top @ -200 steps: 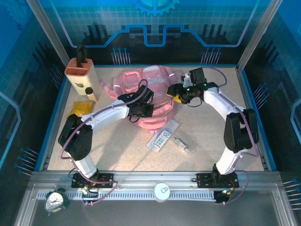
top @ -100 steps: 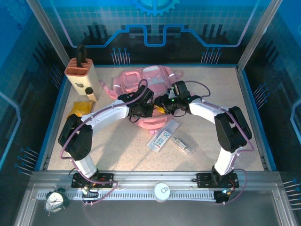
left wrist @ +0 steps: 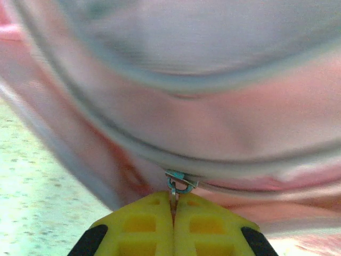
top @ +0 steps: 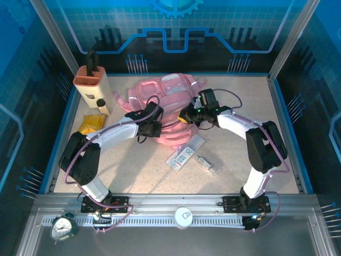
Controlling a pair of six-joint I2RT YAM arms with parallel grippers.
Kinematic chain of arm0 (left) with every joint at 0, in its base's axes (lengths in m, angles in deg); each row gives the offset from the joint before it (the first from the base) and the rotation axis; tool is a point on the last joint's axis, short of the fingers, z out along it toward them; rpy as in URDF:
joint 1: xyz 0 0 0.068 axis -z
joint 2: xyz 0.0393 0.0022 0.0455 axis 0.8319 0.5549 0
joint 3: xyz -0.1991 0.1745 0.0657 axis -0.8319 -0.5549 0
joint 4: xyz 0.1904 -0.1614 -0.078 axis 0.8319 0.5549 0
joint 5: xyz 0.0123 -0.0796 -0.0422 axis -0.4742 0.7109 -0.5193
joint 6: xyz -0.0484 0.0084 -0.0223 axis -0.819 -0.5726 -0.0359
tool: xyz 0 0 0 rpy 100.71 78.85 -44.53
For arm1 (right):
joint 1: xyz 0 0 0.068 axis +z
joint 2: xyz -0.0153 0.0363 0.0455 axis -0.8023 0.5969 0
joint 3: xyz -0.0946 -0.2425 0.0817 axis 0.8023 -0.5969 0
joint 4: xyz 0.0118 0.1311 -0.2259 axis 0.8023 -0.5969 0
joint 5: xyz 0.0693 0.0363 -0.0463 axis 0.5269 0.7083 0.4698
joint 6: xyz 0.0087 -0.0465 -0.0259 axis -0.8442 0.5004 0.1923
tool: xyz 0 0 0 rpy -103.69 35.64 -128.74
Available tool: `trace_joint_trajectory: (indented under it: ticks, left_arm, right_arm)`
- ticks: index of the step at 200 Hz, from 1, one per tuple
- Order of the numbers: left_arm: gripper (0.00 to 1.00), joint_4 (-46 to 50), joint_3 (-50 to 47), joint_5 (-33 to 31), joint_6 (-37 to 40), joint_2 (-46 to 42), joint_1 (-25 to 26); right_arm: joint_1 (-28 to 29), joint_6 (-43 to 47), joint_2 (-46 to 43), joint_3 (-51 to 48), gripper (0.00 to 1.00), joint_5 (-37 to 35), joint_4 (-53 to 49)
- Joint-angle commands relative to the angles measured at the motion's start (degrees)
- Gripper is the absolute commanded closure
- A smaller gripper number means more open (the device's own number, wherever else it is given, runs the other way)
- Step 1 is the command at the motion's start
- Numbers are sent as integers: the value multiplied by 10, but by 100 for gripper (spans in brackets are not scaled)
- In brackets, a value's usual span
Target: Pack the student bag
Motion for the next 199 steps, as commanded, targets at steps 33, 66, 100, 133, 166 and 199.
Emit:
trace_joint_trajectory:
  ticks: [33,66,100,133,166,199]
  left_arm:
    - [100,-122,-66,-8,51,-57,-90]
    - [100,-171,-53,-5,63,-26,-146]
    - [100,-216,-46,43,41,9,-198]
    - [99,-215,-38,89,25,10,-200]
    - [71,-170,-56,128,-15,-39,-196]
    - [62,-119,-88,126,-73,-107,-181]
  right_arm:
    - [-28,31,-43,2,100,2,-10]
    - [-34,44,-50,-14,100,10,-15]
    - [-31,58,-47,-6,100,19,-24]
    - [-20,82,-46,-1,100,35,-14]
    - [-21,127,-76,-26,81,47,-37]
    - [-26,173,-128,-63,63,45,-77]
